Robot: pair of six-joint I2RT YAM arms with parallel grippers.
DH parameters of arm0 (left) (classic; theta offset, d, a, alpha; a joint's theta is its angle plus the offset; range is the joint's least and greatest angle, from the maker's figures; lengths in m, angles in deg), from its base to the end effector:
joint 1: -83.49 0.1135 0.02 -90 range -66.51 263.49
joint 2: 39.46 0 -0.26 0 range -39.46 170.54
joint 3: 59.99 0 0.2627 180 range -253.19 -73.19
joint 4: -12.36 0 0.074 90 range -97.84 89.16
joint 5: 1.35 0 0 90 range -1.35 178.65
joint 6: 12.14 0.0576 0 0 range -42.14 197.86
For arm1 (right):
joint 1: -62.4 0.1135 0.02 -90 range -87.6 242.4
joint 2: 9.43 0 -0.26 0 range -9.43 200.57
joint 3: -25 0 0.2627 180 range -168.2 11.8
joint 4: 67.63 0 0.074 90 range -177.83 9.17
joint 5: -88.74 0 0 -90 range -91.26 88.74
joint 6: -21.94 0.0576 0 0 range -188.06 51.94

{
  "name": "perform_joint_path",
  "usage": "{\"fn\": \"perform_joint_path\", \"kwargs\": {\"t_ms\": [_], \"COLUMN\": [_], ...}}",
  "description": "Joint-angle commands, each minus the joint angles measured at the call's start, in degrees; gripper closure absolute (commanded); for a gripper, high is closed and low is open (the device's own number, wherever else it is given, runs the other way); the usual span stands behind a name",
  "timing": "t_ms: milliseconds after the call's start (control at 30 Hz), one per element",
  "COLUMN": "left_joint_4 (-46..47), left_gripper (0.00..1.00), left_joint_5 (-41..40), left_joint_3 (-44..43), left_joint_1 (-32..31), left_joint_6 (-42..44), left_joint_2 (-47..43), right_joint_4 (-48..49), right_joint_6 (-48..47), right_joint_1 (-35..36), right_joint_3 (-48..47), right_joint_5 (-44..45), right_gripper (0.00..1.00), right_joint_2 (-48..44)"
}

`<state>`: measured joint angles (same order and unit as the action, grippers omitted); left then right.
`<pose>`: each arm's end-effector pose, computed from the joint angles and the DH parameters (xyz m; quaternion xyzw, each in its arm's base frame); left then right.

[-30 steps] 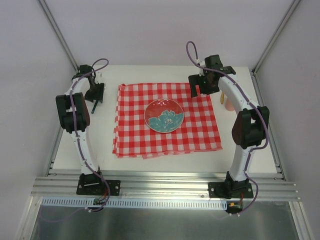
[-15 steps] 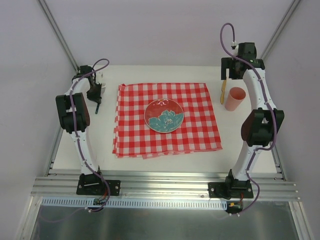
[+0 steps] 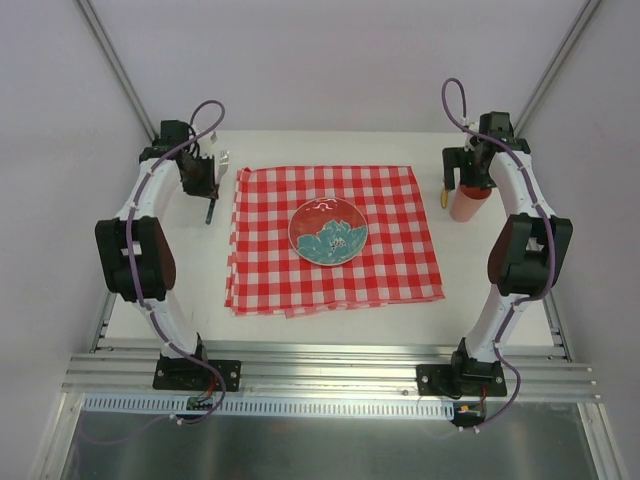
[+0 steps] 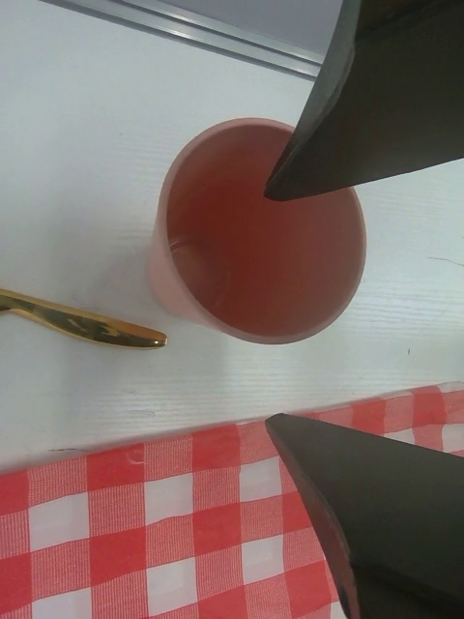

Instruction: Set the dinner table for one person

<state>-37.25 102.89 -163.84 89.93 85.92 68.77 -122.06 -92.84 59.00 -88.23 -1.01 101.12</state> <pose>0.4384 0.0352 0.2354 0.0516 0.9431 -0.0782 0.3191 0.4543 -0.0272 0.2659 -0.1746 0.9285 -0.0818 0.3173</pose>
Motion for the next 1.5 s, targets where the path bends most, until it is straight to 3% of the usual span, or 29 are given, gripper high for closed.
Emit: {"fn": "perform_joint_path", "kwargs": {"t_ms": [0, 67, 133, 233, 267, 333, 367, 400, 633, 867, 1133, 1267, 1467], "left_joint_4": [-1.7, -1.7, -1.7, -1.7, -1.7, -1.7, -1.7, -1.7, -1.7, -0.5, 3.8, 5.0, 5.0], "left_gripper": [1.00, 1.00, 1.00, 1.00, 1.00, 1.00, 1.00, 1.00, 1.00, 1.00, 1.00, 1.00, 1.00], "left_joint_5": [3.8, 3.6, 3.1, 4.4, 4.5, 5.8, 6.1, 6.3, 8.4, 8.1, 6.3, 8.9, 6.2], "left_joint_3": [3.5, 5.4, 7.0, 9.6, 10.3, 12.9, 13.7, 14.4, 20.5, 23.5, 26.4, 24.3, 22.8], "left_joint_1": [-5.4, -6.3, -8.8, -8.9, -8.9, -8.9, -9.0, -9.1, -11.4, -14.7, -15.3, -15.6, -16.1], "left_joint_6": [-2.8, -3.1, -3.7, -4.4, -4.7, -5.1, -5.4, -5.7, -7.9, -15.6, -18.8, -17.6, -18.3], "left_joint_2": [-7.0, -8.0, -9.0, -9.9, -10.0, -11.1, -11.5, -12.3, -15.1, -15.0, -8.8, -4.2, -2.4], "right_joint_4": [0.2, 0.4, 0.5, 0.3, 0.3, 0.4, 0.2, 0.2, 0.4, -0.8, -2.2, -2.6, -3.2], "right_joint_6": [-1.6, -2.0, -2.1, -2.5, -2.6, -3.3, -3.7, -3.9, -4.7, -3.7, -2.6, -1.8, -1.3], "right_joint_1": [-0.1, -0.1, -0.1, 0.0, 0.1, 0.7, 0.9, 1.1, 1.9, 3.3, 8.1, 9.8, 12.3], "right_joint_3": [-0.6, -0.8, -1.7, -3.3, -3.4, -3.4, -3.3, -3.2, -2.9, -5.9, -10.9, -13.9, -18.3], "right_joint_5": [-2.4, -2.6, -3.5, -5.9, -5.8, -5.1, -5.0, -4.6, -4.1, -4.4, -5.0, -6.0, -6.9], "right_gripper": [0.02, 0.03, 0.10, 0.41, 0.62, 0.80, 0.97, 0.99, 0.99, 0.99, 0.99, 0.99, 0.99], "right_joint_2": [-2.5, -1.6, -0.4, 1.1, 1.4, 1.7, 1.8, 1.7, 0.4, -1.5, -1.3, 0.1, 3.2]}}
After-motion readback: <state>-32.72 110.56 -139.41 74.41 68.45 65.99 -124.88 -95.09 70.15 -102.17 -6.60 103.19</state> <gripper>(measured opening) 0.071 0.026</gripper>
